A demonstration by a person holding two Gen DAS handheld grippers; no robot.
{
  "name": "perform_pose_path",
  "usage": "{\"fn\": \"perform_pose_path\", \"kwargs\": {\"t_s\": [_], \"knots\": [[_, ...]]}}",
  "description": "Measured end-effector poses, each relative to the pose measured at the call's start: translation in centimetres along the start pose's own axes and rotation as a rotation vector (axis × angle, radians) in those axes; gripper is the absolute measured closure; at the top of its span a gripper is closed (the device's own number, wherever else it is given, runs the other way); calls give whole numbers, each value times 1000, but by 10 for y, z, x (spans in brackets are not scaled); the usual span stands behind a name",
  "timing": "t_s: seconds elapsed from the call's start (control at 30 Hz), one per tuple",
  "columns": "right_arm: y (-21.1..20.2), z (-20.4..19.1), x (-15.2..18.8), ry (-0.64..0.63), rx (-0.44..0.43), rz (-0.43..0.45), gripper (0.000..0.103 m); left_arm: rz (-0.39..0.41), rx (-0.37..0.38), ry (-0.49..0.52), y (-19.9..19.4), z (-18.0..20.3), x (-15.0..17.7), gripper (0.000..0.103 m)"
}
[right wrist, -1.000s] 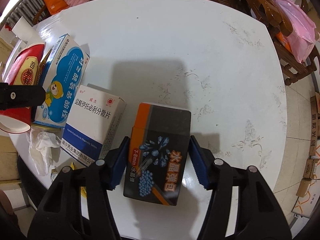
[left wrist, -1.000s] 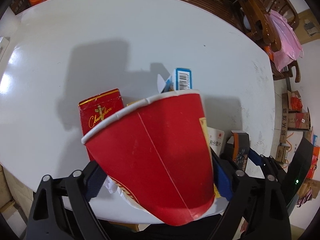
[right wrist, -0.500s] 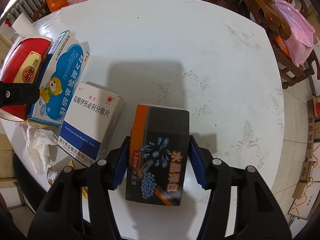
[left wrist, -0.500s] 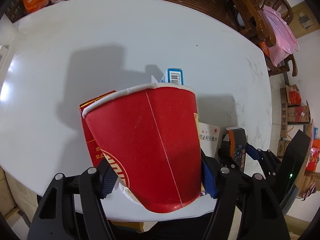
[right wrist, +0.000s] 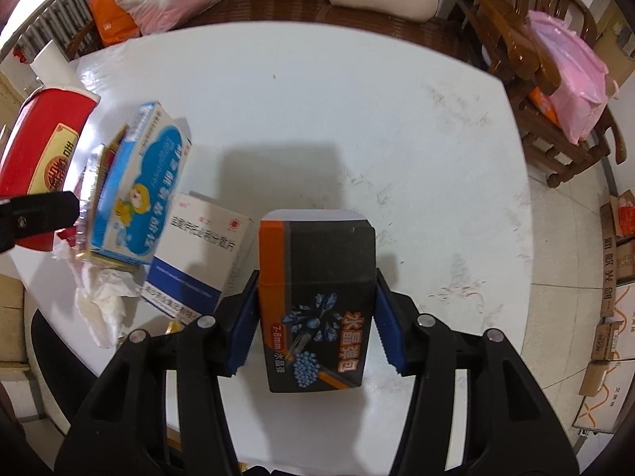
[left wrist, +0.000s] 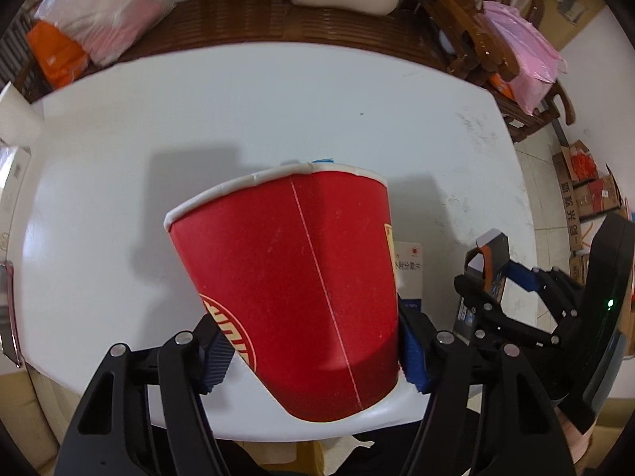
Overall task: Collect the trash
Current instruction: 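Grasp the red paper cup with the left gripper while the right gripper grasps the black box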
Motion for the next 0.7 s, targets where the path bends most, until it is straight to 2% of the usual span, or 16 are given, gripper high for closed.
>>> {"fn": "perform_pose_path", "kwargs": {"t_s": [0.3,0.43,0.53,0.7], "knots": [[-55,-14,15,-23,-14,79,50,69,6,40,-27,6,18,37],[-78,-22,27,-29,-26,110,50,76,4,63,-32,7,35,37],[-92,-30,37,-44,-27,128,50,87,31,79,-38,4,52,37],[-109,-45,56,-78,-18,155,50,98,15,118,-45,2,80,37]]}}
Point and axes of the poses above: each gripper's, at about its wrist camera, not at the fingertips, and y roughly the way its jaws point, z to its right, x to its underside, the point moved 4 cm from there along y, roughly the way its jaws point, and after that the axes turned 10 degrees about x, right-handed, at the moved point
